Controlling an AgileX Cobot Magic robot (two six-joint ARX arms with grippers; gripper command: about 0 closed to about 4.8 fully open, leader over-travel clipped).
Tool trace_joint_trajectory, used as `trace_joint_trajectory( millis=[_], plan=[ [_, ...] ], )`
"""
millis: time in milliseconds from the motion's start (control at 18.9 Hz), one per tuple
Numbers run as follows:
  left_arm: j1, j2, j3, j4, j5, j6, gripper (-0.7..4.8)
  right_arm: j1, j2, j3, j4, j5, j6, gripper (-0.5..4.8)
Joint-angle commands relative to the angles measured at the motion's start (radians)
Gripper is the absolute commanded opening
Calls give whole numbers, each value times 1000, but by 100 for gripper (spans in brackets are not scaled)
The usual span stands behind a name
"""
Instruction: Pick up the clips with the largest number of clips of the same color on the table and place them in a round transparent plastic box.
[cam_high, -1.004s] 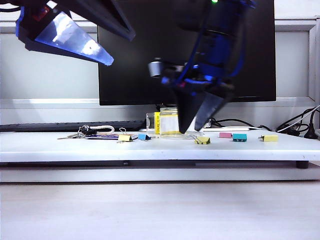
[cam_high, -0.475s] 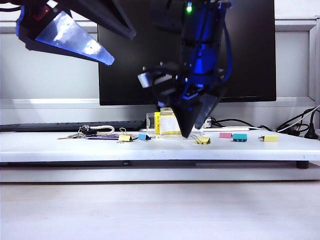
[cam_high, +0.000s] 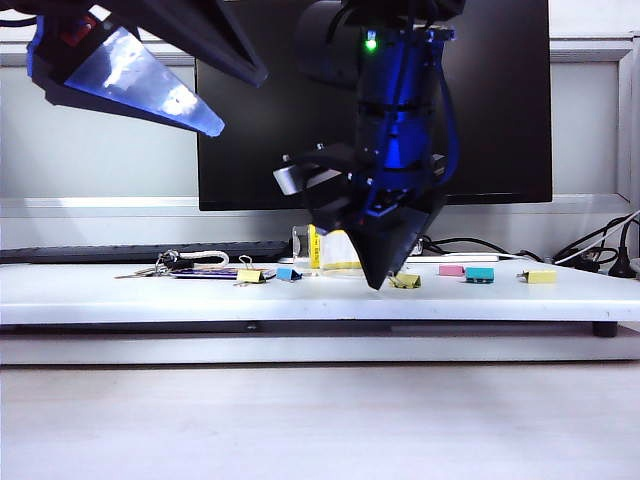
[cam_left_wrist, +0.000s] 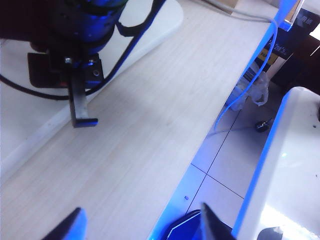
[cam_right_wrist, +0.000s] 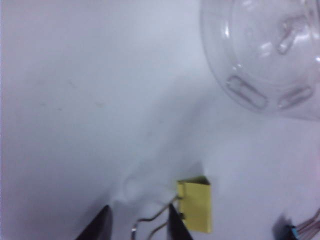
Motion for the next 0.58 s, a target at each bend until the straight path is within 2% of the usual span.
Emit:
trace_joint_trajectory(
  millis=[53, 158, 264, 581],
  plan=[
    [-2, -3, 4, 5, 5, 1, 305, -1, 0, 2, 26, 11, 0, 80],
    [-2, -3, 4, 5, 5, 0, 305, -2, 1, 1, 35, 11, 0, 37],
    [-2, -3, 4, 5, 5, 1, 305, -3, 4, 1, 39, 13, -11, 14],
    [-2, -3, 4, 3, 5, 0, 305, -3, 8, 1, 40, 30, -21, 8]
  ],
)
